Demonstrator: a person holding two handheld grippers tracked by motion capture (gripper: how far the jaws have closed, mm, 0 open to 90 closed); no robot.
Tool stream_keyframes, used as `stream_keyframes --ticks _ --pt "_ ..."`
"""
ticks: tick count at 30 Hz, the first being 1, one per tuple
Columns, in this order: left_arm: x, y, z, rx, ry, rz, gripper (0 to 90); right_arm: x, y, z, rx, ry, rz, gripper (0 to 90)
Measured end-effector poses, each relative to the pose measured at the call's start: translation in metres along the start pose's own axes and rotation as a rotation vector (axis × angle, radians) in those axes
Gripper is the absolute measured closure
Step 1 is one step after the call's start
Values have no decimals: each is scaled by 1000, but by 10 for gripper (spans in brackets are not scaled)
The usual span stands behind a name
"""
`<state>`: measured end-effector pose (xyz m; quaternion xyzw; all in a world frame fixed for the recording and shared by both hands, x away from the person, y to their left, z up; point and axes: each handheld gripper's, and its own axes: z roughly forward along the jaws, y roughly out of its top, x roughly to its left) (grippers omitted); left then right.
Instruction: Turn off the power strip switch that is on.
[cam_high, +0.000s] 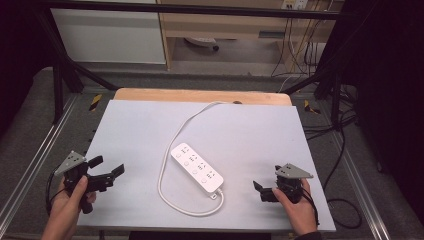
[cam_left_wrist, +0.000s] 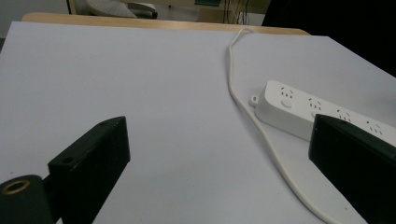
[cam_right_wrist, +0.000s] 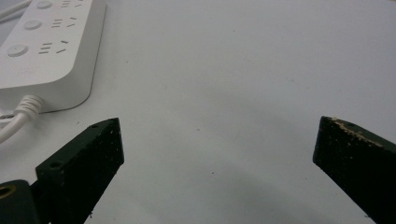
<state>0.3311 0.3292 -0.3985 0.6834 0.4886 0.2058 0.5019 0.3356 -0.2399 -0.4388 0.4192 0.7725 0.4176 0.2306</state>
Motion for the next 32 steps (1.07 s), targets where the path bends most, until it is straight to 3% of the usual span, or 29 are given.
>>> stream_keyframes --ticks 5,16,19,25,30,32 --pt "1 -4 5 30 1 7 55 0 0 0 0 -1 -2 23" --pt "-8 -13 21 123 -24 66 59 0 -1 3 17 -11 2 24" --pt "-10 -16 24 150 -38 96 59 -2 -2 6 34 -24 18 26" --pt "-15 -19 31 173 -36 113 63 -7 -3 11 34 -65 40 27" --pt "-21 -19 35 152 -13 136 74 -13 -7 26 108 -122 65 28" --pt "-23 -18 35 135 -14 135 73 -15 -9 32 167 -153 92 32"
